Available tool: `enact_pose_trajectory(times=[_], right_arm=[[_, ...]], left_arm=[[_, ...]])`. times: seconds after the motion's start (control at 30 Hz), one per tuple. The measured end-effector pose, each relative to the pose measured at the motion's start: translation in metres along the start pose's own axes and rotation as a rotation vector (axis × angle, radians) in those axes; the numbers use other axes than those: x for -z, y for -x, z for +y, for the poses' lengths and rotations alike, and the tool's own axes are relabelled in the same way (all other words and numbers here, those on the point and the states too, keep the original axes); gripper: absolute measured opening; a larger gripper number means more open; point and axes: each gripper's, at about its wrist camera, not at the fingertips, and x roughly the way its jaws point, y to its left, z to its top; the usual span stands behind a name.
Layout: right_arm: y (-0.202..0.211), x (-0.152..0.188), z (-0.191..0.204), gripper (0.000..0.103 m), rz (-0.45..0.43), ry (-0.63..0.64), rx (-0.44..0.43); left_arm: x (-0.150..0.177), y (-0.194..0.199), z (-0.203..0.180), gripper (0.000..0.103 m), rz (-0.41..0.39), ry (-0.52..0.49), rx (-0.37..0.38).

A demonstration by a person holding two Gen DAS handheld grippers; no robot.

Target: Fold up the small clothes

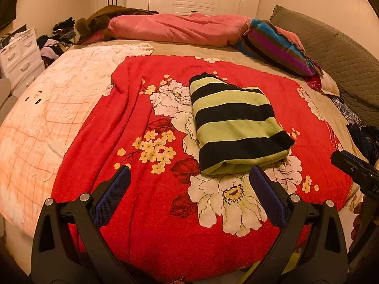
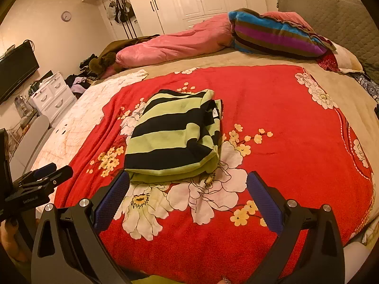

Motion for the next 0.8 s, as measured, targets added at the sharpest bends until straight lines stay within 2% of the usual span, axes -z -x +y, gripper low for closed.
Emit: enact_pose_trajectory(times=[0.33, 0.57, 0.67, 0.77, 0.8], right_arm=[[-0.001, 0.002, -0.007, 0.099, 0.009, -0.005, 0.032], [-0.004, 0.015, -0.020, 0.099, 0.031, -0.036, 0.099], [-0.002, 0.027, -0.034, 0.099, 0.040, -0.073, 0.173], [0.006, 0.050, -0.067, 0.099, 0.044, -0.183, 0.287], [0.011, 0.061, -0.085, 0.099, 0.057, -0.229, 0.349]], left_arm=[[0.000, -0.003, 0.001, 0.094, 0.016, 0.004, -0.003], [0.001, -0.007, 0.005, 0.094, 0.034, 0.017, 0.013], [0.003, -0.010, 0.013, 0.094, 0.043, 0.044, 0.016], [0.004, -0.008, 0.031, 0.094, 0.018, 0.086, -0.011], [0.003, -0.008, 0.040, 0.094, 0.008, 0.092, -0.028]])
